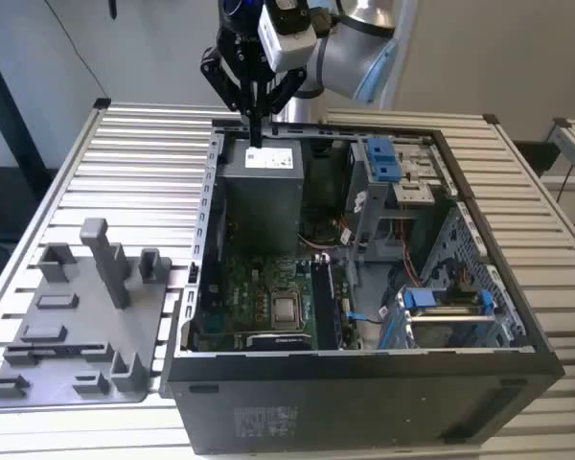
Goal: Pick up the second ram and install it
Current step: 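Reach for the second ram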
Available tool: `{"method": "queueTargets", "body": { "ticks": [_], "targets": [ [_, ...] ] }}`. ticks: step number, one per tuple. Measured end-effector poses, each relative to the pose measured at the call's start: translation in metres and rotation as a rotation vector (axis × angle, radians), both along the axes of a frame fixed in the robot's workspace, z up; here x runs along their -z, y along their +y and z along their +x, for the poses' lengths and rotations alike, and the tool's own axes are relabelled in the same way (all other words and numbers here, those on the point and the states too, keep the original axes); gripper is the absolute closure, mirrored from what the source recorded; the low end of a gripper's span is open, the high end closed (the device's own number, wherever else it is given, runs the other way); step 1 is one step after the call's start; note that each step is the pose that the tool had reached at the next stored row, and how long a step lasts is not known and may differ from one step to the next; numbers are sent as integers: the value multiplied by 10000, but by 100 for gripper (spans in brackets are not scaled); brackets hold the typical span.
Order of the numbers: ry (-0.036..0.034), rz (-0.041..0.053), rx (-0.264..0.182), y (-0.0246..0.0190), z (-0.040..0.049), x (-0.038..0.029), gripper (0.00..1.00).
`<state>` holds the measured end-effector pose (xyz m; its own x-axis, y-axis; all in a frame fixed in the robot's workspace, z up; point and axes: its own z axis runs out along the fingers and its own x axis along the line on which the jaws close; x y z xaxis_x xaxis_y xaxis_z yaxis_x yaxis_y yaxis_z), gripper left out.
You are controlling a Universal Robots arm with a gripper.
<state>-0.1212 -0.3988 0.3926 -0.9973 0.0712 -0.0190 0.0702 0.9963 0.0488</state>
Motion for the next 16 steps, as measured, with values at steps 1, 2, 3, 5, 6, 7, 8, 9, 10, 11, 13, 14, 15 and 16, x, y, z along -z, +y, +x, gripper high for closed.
{"method": "queueTargets", "body": {
  "ticks": [1, 2, 3, 5, 6, 7, 8, 9, 10, 11, 13, 14, 15, 16],
  "targets": [
    [0, 0, 0, 0, 0, 0, 89],
    [0, 0, 0, 0, 0, 0, 89],
    [0, 0, 0, 0, 0, 0, 89],
    [0, 0, -1, 0, -1, 0, 89],
    [0, -1, 1, 0, -6, 0, 89],
    [1, -1, 1, 0, -12, -1, 89],
    [1, 0, 1, 0, -14, 0, 89],
    [1, 0, -1, 0, -16, 0, 89],
    [1, 0, 0, 0, -19, 0, 89],
    [1, 1, -2, 0, -19, 0, 89],
    [1, 1, -1, 0, -21, 0, 89],
    [1, 0, -1, 0, -22, 0, 89],
    [2, 0, -1, 0, -22, 0, 89],
    [2, 1, -1, 0, -22, 0, 89]
  ]
}}
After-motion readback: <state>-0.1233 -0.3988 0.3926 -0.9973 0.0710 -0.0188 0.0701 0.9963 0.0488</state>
